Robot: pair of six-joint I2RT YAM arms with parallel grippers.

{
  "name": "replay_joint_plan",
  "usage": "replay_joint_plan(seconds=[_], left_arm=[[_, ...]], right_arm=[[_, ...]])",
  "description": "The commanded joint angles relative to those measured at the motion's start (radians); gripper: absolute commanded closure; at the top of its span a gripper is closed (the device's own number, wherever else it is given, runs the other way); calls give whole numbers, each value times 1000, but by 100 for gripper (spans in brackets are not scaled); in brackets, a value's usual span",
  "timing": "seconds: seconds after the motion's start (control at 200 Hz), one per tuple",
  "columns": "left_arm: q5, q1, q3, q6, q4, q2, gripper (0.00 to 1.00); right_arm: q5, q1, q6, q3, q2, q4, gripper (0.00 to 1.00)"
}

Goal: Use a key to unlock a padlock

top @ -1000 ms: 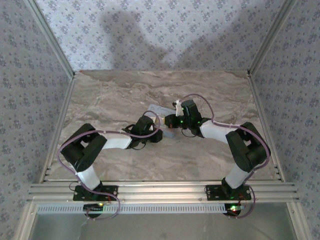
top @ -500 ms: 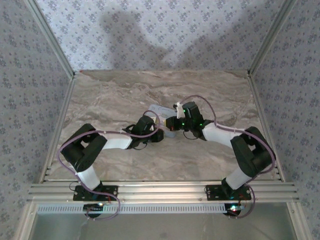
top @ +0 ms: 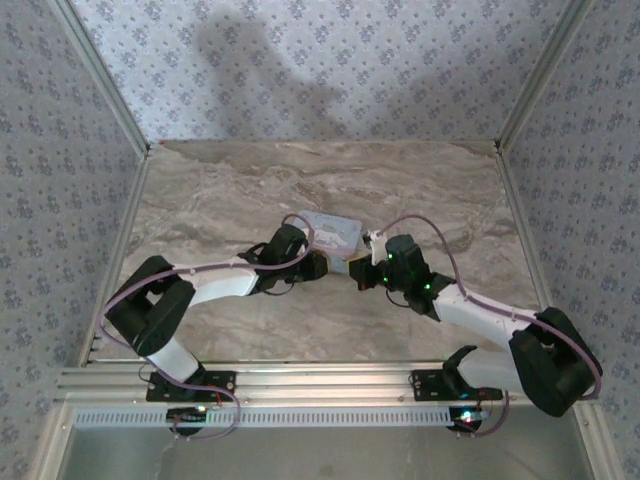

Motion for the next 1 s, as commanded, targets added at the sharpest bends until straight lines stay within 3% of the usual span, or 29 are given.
replay_joint_plan(seconds=[0.0, 0.44, 0.994], left_arm=[[35, -2, 43, -43, -15, -54, 80], [60, 1, 66, -119, -29, -67, 81], [96, 12, 70, -181, -25, -85, 82]], right_arm=[[62, 33, -45, -51, -39, 62, 100], [54, 88, -72, -188, 26, 307, 100], [41, 97, -34, -226, 197, 580, 100]])
